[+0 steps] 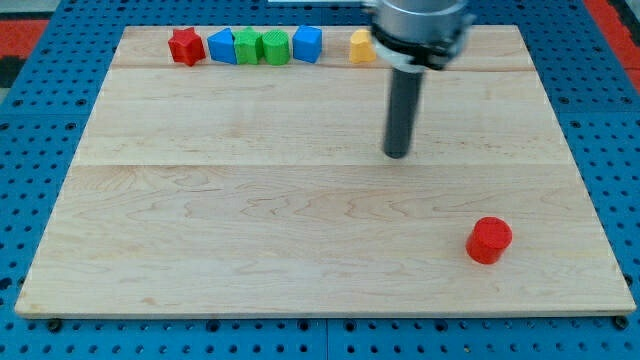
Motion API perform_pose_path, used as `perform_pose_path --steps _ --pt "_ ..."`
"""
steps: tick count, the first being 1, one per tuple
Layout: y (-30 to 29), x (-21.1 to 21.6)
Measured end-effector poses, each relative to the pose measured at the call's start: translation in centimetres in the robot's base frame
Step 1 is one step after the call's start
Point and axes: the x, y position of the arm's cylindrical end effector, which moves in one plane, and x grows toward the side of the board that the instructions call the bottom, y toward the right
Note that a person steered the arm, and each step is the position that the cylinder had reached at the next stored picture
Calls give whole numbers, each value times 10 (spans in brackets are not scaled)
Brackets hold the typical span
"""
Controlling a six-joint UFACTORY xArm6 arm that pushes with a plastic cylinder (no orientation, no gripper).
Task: Push the red circle to the center
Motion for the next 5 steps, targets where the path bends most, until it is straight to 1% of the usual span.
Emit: perform_pose_path --steps 1,2,3,4,5 --pt "56 46" --pt "124 55" --pt "134 98" --pt "72 125" --pt "-20 100"
